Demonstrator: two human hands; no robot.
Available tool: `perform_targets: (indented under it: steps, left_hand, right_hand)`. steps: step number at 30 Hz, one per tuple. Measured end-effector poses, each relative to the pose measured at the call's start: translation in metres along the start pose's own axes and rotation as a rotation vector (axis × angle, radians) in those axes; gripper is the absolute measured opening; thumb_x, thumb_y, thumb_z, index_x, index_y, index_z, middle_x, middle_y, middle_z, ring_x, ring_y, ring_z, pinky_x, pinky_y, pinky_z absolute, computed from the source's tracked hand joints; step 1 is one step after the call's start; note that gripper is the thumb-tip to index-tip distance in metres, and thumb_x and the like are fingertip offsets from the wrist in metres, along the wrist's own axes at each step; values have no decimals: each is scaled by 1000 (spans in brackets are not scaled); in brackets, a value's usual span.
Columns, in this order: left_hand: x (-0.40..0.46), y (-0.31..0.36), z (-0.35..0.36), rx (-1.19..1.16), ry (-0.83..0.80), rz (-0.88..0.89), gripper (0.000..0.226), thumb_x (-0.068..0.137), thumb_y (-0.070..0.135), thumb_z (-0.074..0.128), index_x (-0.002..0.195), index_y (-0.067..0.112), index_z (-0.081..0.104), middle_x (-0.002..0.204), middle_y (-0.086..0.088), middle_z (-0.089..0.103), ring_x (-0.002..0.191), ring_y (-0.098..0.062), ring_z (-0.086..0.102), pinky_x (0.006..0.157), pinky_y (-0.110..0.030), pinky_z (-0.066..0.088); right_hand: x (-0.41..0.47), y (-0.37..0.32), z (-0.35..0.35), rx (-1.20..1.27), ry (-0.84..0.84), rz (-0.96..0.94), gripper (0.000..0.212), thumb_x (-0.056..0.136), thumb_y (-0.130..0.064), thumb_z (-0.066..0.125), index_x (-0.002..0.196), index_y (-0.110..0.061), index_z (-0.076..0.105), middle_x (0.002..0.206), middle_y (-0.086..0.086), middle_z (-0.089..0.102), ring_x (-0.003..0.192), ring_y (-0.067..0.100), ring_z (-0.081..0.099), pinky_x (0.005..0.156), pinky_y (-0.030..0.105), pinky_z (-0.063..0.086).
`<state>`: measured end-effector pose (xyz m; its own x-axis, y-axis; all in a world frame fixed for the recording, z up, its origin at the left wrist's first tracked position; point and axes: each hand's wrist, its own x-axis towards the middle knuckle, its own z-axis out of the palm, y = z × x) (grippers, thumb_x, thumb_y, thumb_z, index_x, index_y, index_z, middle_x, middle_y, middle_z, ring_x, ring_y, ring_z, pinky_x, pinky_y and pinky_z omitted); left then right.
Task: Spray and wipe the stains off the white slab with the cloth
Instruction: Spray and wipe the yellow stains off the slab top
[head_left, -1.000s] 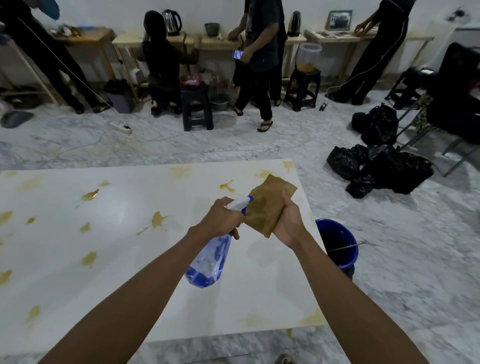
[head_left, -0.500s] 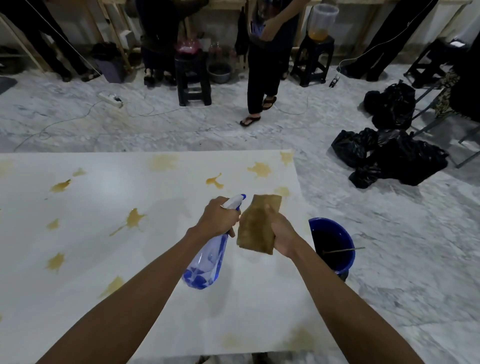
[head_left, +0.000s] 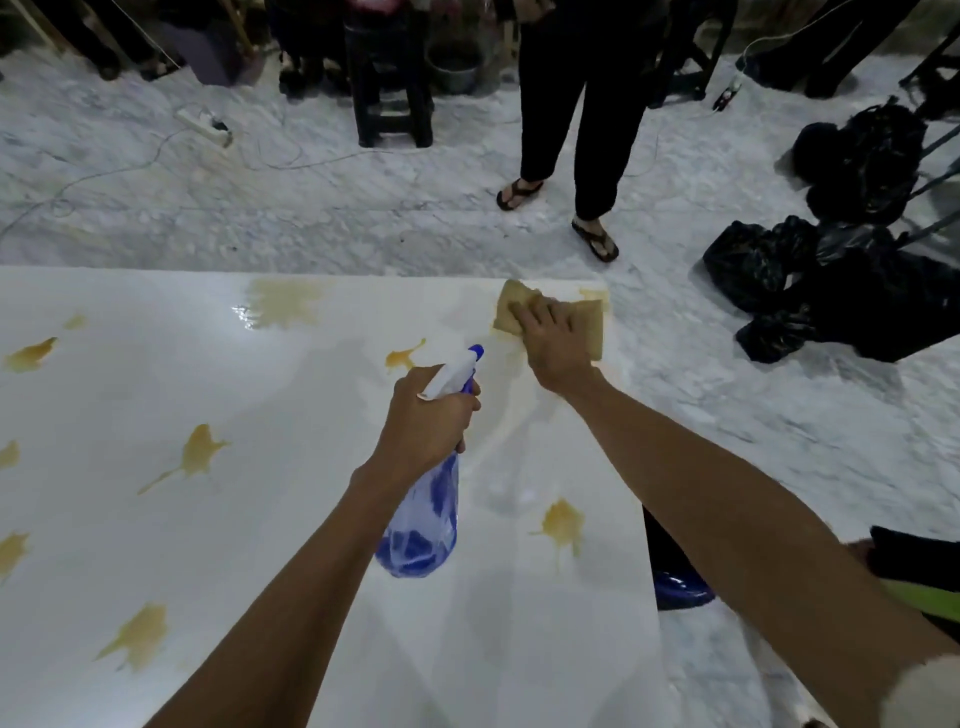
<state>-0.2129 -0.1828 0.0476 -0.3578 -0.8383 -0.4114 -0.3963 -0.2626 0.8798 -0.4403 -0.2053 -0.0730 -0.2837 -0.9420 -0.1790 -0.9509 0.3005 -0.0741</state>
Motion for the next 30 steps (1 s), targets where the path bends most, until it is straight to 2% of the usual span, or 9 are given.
perform_targets:
  steps: [2, 4, 10, 14, 20, 22, 24, 26, 30]
  left_hand:
    - [3, -8, 2, 1, 12, -12, 19, 80, 24, 60, 79, 6, 68, 80, -27, 68, 40, -17, 52, 46, -26, 47]
    - [6, -15, 3, -9, 25, -13, 31, 74, 29, 57, 83, 1, 69, 79, -25, 69, 40, -15, 52, 46, -26, 47]
    - [-12, -36, 7, 46, 15, -29, 21, 89, 16, 59, 82, -2, 67, 78, -24, 68, 43, -17, 52, 51, -29, 47]
    - [-41, -46, 6, 60, -6, -31, 16, 87, 6, 59, 87, -7, 68, 86, -34, 68, 38, -17, 52, 47, -27, 47]
    - [-98, -70, 1, 90, -57, -36, 20, 87, 14, 58, 81, -4, 66, 82, -33, 65, 38, -19, 52, 51, -31, 47]
    - [-118, -80, -3, 111, -62, -46, 31, 83, 20, 58, 85, -11, 63, 82, -37, 62, 36, -20, 53, 54, -34, 46]
    - [-138, -89, -8, 134, -87, -42, 39, 79, 23, 56, 87, -14, 59, 71, -28, 56, 36, -21, 54, 56, -36, 45]
    - [-159, -98, -15, 129, -114, -31, 38, 78, 23, 55, 85, -15, 57, 71, -19, 56, 38, -23, 54, 58, -37, 44]
    - [-196, -110, -27, 151, -140, -33, 29, 77, 20, 58, 79, -9, 62, 72, -28, 61, 41, -26, 52, 57, -38, 47]
  right_hand:
    - [19, 5, 35, -12, -128, -25, 69, 103, -25, 43, 160, -30, 4, 168, 10, -3, 154, 35, -1, 122, 56, 6]
    - [24, 7, 57, -8, -130, -43, 62, 106, -40, 29, 160, -31, -1, 168, 9, -6, 154, 34, -5, 123, 54, -2]
    - [-7, 2, 66, 98, -99, -48, 64, 103, -48, 31, 160, -28, 11, 168, 6, 6, 155, 32, 2, 123, 56, 0]
    - [-74, -10, 78, 15, -123, -92, 59, 105, -50, 18, 159, -35, 0, 168, 0, -7, 155, 29, -8, 123, 53, -5]
    - [-171, -36, 101, 11, -172, -68, 63, 101, -55, 11, 159, -35, -3, 168, 1, -11, 154, 30, -10, 123, 53, -7]
    - [-211, -49, 107, 45, -175, -69, 70, 93, -59, -1, 159, -36, -1, 168, 1, -11, 154, 30, -10, 121, 51, -11]
    - [-249, -62, 117, 40, -179, -90, 77, 85, -61, -11, 159, -38, -2, 167, 0, -13, 154, 30, -13, 119, 49, -15]
    - [-285, -73, 127, 46, -212, -90, 77, 85, -62, -12, 158, -39, -2, 167, 1, -13, 154, 30, -14, 117, 48, -18]
    - [-356, -104, 129, 91, -244, -72, 71, 89, -61, -8, 157, -40, -8, 165, -2, -19, 152, 26, -20, 119, 48, -17]
